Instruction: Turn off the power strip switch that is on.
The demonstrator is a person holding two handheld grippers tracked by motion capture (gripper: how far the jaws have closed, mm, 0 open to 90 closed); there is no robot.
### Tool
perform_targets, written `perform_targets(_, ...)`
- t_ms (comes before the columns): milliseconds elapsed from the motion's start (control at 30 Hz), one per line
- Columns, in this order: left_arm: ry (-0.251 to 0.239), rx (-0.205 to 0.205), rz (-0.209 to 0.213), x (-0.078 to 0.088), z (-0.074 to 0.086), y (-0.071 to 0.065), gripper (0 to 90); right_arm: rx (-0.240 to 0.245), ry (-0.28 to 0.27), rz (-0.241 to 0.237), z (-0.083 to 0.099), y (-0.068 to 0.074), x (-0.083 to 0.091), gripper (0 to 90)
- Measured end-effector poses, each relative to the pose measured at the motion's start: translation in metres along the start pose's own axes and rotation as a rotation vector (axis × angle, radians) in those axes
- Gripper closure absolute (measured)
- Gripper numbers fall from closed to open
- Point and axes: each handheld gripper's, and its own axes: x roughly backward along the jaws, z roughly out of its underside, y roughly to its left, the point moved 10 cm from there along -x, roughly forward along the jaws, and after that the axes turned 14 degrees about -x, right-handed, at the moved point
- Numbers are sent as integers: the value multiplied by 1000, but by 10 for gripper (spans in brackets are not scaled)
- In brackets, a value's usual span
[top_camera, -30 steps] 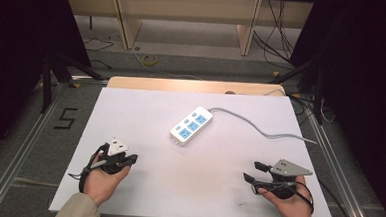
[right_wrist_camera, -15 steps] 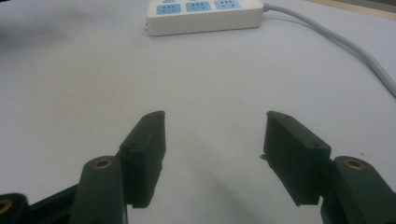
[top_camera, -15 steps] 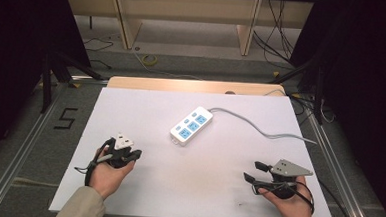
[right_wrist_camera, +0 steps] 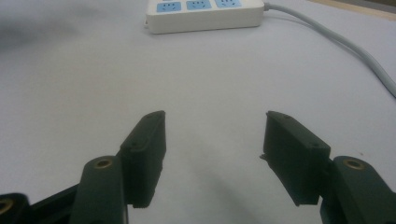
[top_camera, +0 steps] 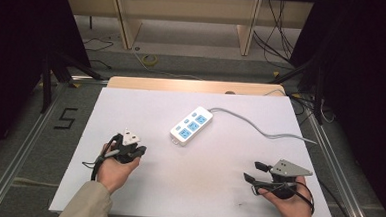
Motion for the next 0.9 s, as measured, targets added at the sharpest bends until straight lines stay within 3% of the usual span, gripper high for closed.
perform_targets(900,-11,-15,-1,-14,-22,0,898,8,-1,1,0,0,0,402)
